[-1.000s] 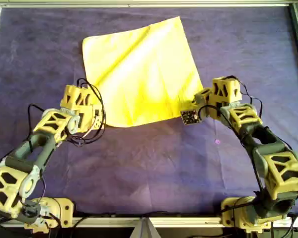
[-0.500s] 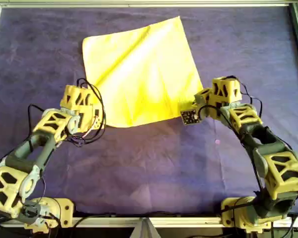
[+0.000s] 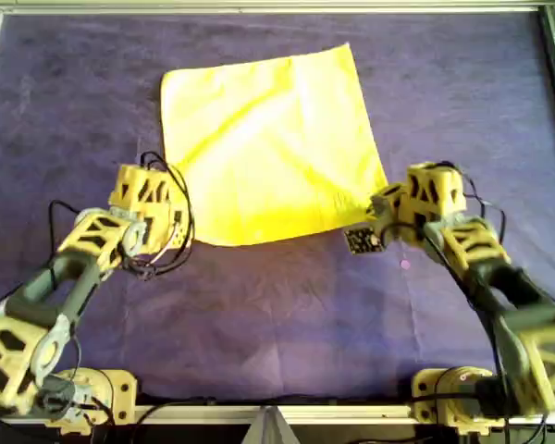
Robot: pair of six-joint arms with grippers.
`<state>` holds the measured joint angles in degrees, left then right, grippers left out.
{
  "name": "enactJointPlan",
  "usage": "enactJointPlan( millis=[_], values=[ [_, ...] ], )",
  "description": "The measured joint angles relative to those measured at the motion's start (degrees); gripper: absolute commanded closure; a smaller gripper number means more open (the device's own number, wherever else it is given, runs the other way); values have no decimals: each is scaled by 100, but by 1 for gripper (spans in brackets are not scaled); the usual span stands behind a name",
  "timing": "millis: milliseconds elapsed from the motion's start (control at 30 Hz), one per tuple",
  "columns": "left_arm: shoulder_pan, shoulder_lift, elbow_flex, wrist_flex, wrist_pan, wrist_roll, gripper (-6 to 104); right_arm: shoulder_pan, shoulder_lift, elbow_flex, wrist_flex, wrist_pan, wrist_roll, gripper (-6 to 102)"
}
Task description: Fold a cloth
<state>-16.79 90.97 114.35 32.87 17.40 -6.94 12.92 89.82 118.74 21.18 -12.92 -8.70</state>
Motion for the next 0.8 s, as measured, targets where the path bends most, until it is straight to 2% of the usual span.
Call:
enactJointPlan(
  millis=[133,433,633,800],
  values=[
    [0,404,369,0,0,0,97,9,747,800,0,0,0,97],
    [0,448,492,0,9,334,97,26,914,1151,-18,0,0,97],
    [9,448,185,-176,9,492,97,26,905,1125,-633,18,0,97],
    [290,-26,-483,-721,-35,510,97,18,352,123,-1389,18,0,97]
  ],
)
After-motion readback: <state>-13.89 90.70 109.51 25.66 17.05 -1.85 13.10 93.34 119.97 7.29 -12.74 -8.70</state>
